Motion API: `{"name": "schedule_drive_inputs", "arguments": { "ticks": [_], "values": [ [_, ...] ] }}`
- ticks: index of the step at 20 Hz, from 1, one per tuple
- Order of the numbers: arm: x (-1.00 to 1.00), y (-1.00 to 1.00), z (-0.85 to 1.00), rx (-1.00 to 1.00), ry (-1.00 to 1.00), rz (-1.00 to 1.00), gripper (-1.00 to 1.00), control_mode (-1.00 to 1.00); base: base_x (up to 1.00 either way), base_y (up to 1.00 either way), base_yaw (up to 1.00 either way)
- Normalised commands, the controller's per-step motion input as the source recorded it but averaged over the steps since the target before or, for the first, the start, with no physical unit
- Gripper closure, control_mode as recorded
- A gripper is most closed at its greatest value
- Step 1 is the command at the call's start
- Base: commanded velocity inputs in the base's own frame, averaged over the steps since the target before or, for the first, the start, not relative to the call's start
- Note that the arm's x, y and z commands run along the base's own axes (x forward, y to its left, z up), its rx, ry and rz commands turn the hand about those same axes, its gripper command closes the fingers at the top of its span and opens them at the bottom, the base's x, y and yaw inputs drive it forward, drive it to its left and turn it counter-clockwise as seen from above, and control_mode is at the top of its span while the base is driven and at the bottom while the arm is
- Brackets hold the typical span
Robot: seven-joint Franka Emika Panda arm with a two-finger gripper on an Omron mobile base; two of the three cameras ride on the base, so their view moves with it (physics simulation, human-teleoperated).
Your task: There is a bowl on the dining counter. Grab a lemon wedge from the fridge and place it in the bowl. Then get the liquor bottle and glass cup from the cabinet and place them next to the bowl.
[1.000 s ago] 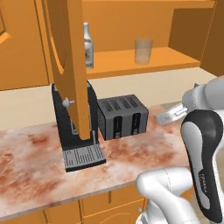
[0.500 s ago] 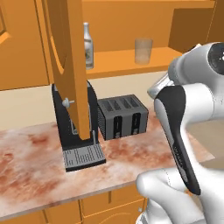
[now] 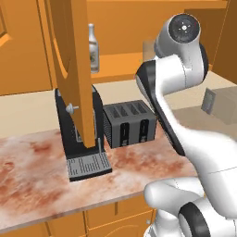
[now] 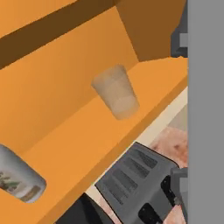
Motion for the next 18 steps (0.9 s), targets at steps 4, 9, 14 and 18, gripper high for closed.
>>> {"name": "schedule_drive_inputs", "arguments": {
  "ticks": [4, 9, 14, 18],
  "values": [
    [0.88, -0.34, -0.03, -0.24, 0.09, -0.08, -1.00, -1.00, 0.00, 0.00, 0.00],
    [0.73, -0.02, -0.08, -0.16, 0.07, -0.05, -1.00, -1.00, 0.00, 0.00, 0.00],
    [0.64, -0.15, -0.10, -0.04, 0.04, 0.00, -1.00, -1.00, 0.00, 0.00, 0.00],
    [0.58, -0.31, -0.06, 0.00, 0.01, 0.00, -1.00, -1.00, 0.00, 0.00, 0.00]
  ]
}}
